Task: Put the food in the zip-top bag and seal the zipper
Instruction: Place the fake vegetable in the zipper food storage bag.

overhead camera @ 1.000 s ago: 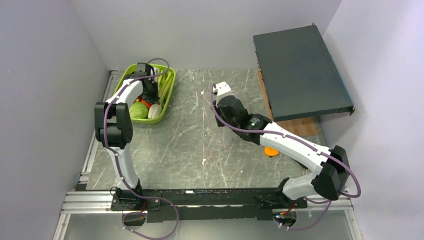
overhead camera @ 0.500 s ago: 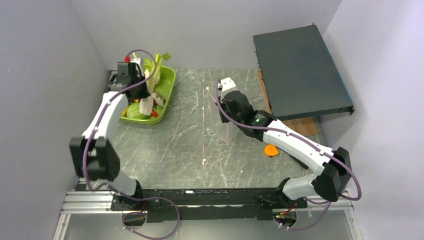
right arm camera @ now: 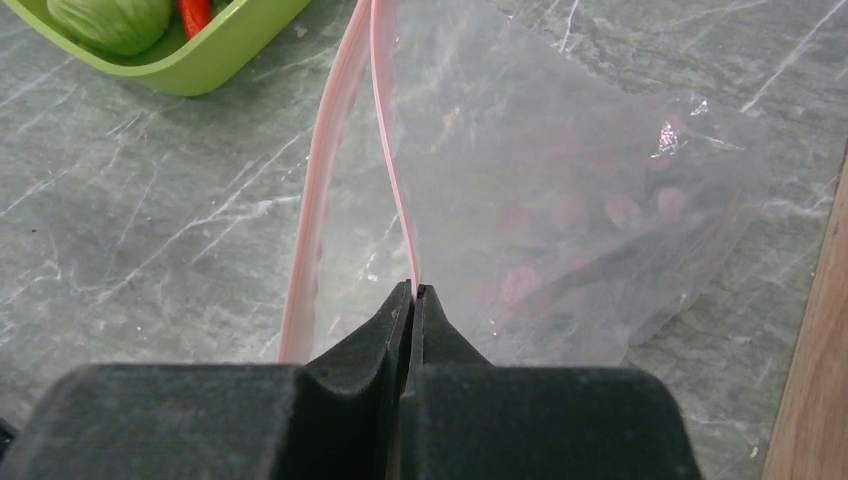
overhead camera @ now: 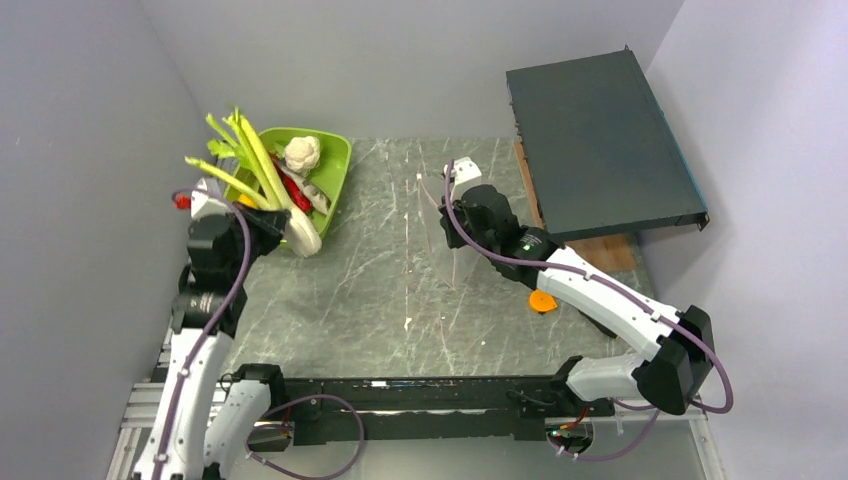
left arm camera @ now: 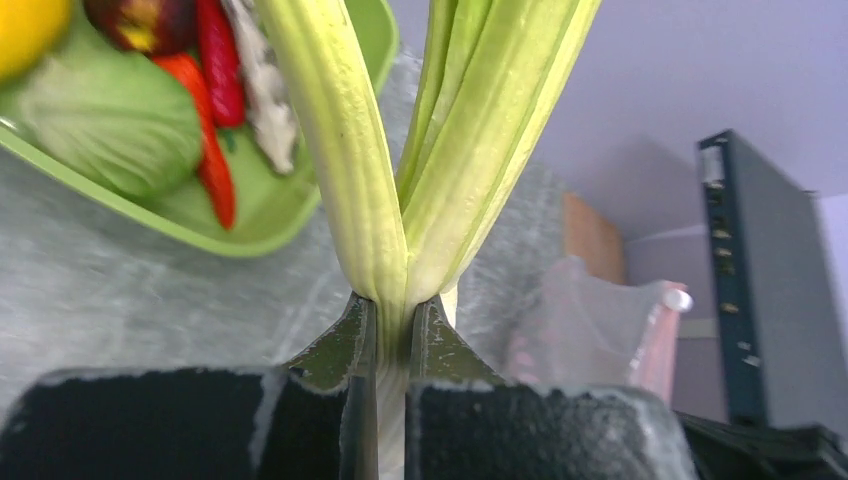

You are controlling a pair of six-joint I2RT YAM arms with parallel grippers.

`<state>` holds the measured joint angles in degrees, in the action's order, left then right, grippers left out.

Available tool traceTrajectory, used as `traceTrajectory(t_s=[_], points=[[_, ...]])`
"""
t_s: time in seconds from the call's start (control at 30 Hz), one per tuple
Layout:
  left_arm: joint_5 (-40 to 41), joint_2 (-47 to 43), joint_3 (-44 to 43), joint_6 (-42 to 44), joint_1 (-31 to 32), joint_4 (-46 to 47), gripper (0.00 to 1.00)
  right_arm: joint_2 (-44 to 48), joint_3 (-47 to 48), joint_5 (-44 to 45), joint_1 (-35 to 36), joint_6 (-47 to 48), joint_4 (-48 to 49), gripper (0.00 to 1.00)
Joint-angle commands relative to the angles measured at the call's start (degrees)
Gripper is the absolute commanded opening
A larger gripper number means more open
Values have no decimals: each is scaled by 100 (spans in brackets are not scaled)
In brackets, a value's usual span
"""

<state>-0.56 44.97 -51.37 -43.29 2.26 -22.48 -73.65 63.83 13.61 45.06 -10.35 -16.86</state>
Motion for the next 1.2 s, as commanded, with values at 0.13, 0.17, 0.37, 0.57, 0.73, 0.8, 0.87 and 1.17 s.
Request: traceTrajectory(t_s=[0.13,0.17,0.37,0.57,0.73,0.8,0.87,1.17], points=[[-1536,-1441,1859,-1765,-5,3552,0,-53,298,-510,-41,-777,124,0],[-1676,-1548,1966,-1706,-1,3950,0,-102,346,-712,-45,-927,141,0],[-2997,-1462,2061,-1371,79,5844,0,-427,890,-1323,-28,-1767,68,0],[-3172,-1110,1929,-421,1031,6590,0,-870,1340,-1324,112,-2702,136,0],[-3002,-916,1802,646,1923,6520,0,-1111,1536,-1458,250,-3313,281,0],[-2950,-801,1798,720,2075,6625,0,-1185,1653,-1520,254,-3397,254,0],[-2944,-676,1811,787,2184,6695,0,-1226,1728,-1631,271,-3463,230,0],[-2852,-523,2421,1284,2390,7349,0,-1077,1616,-2076,268,-3913,539,0]])
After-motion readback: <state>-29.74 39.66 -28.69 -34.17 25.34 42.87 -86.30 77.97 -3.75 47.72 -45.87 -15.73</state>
